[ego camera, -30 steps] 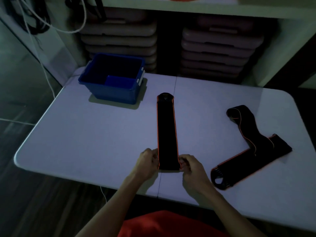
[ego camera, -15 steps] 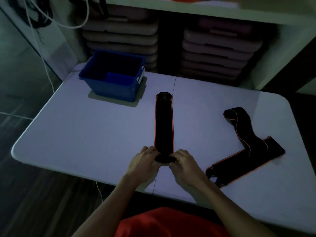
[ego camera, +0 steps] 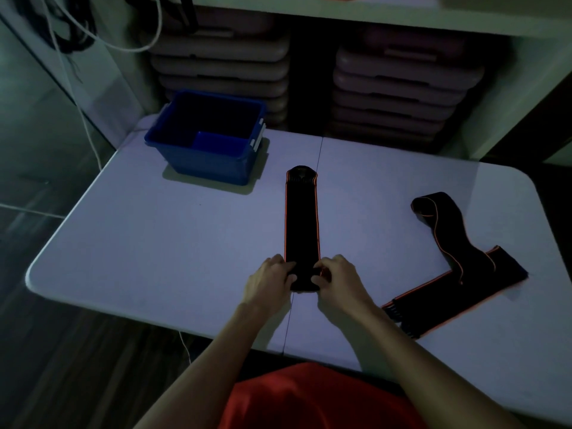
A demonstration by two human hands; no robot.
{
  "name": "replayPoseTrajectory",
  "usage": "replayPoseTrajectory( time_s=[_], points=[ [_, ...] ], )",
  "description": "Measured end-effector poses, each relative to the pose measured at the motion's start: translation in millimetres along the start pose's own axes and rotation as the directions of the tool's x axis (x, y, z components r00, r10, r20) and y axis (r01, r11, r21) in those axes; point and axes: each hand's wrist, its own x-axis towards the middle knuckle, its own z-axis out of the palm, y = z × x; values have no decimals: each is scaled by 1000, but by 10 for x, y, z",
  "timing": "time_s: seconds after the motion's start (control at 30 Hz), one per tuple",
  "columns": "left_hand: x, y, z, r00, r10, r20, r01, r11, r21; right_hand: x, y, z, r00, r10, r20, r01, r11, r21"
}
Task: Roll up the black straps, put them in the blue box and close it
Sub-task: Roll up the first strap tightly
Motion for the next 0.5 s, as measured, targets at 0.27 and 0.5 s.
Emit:
replayPoseTrajectory(
  time_s=[0.27, 0.5],
  points=[
    [19, 10, 0, 991, 70, -112, -63, 996, 69, -39, 24, 29, 946, -324, -14, 312, 923, -225],
    [46, -30, -49, 985, 163, 54, -170, 968, 186, 24, 122, -12, 940, -329, 86, 340, 915, -219]
  ],
)
